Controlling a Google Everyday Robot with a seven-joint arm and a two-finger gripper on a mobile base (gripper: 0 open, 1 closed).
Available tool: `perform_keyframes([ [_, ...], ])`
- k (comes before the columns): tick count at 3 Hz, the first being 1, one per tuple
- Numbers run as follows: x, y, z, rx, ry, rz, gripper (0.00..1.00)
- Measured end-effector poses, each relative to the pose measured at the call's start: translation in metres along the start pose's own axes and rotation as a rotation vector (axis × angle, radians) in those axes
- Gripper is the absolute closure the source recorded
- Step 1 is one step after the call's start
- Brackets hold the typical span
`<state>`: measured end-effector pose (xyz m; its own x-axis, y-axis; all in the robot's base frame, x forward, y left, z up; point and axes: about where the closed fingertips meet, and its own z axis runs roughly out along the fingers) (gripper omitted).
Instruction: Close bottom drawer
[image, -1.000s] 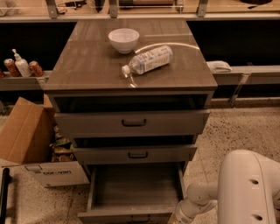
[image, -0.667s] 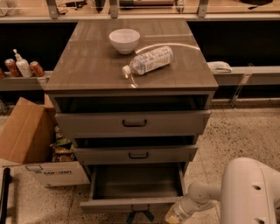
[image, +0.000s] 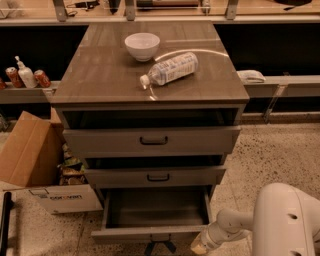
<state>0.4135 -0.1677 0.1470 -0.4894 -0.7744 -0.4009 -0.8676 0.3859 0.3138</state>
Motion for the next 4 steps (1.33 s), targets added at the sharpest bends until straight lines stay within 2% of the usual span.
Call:
perform_keyframes([
  [1,0.008,-0.036,-0.005,0.082,-0.041,0.001,1.00],
  [2,0.008,-0.036,-0.005,0.082,-0.041,0.001,1.00],
  [3,-0.003,-0.069,-0.022,0.146,-0.106,-0.043,1.00],
  [4,-0.007,-0.077,-0.026,0.160,-0.127,-0.056,1.00],
])
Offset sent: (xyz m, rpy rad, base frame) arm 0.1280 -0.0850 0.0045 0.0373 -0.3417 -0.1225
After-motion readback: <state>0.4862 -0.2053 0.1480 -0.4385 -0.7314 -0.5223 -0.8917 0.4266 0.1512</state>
